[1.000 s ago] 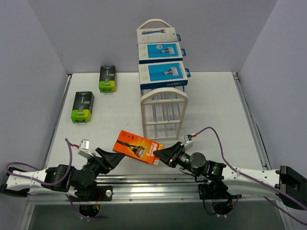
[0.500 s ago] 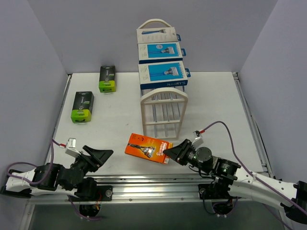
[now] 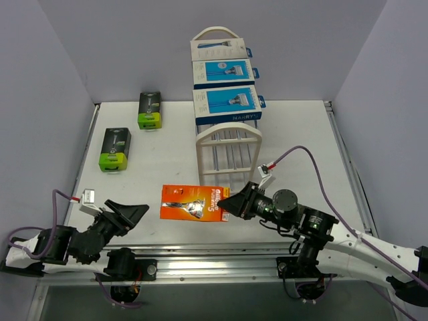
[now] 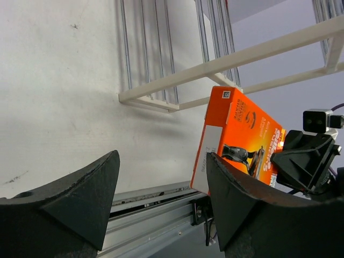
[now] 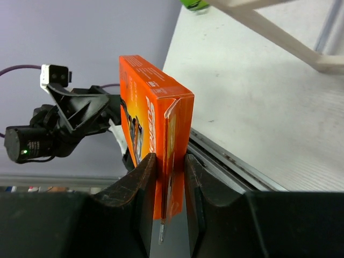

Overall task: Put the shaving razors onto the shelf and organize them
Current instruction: Place the shaving razor onto shelf

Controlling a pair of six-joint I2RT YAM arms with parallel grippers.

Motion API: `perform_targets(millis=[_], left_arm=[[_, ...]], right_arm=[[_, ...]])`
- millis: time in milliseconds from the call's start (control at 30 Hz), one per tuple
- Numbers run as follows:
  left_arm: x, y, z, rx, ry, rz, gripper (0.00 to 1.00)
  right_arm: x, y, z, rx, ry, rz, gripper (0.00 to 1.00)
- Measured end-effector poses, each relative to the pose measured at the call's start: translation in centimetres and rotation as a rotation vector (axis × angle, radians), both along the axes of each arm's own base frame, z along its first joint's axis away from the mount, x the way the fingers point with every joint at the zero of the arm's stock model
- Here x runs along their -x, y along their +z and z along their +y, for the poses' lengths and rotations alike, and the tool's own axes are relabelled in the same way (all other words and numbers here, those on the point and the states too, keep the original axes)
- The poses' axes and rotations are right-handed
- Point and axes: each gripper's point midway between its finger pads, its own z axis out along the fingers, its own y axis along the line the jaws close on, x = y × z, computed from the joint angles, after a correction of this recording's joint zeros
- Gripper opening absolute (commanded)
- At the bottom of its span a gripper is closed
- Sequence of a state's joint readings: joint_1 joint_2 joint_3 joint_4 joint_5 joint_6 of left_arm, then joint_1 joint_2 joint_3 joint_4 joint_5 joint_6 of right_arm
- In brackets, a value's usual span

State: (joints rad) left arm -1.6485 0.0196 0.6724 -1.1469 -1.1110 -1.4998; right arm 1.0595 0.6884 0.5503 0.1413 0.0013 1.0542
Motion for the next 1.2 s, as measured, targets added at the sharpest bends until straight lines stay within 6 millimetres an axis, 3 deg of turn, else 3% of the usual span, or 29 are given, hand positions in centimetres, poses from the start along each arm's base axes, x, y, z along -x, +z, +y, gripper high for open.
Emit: perform_targets(millis=[300,533,667,867,1033,1200], left_arm=[[-0.5,2.1,1.2,-0.004,0.015,-0.045,0.74],[-0.5,2.1,1.3,-0.027,0.011,-0.058,0.74],[-0.5,2.1,1.3,-0.044,0.006,-0.07,0.74],[-0.6,3.3,1.4,-0.068,-0.004,-0.094,0.74],[-0.5,4.9,0.5,-0.117,-0.021,-0.13,0.74],[-0.4,6.2,-1.0,-0.206,-0.041,-0.164,0.75]], right_arm=[[-0.9,7.1,4.4,-0.12,0.099,-0.126,0.0],[-2.0,14.8,4.7,-0.235,0.092,-0.249,0.0],[-2.9,18.5,3.7,-0.304,0.061,-0.311,0.0],[-5.8,21.6,1.3,-0.327,-0.035,-0.375,0.0],[-9.8,24.7,-2.0,-0.359,-0.155,-0.436,0.0],[-14.5,26.5,-6.4,-0.401,-0.27,-0.47,0.0]])
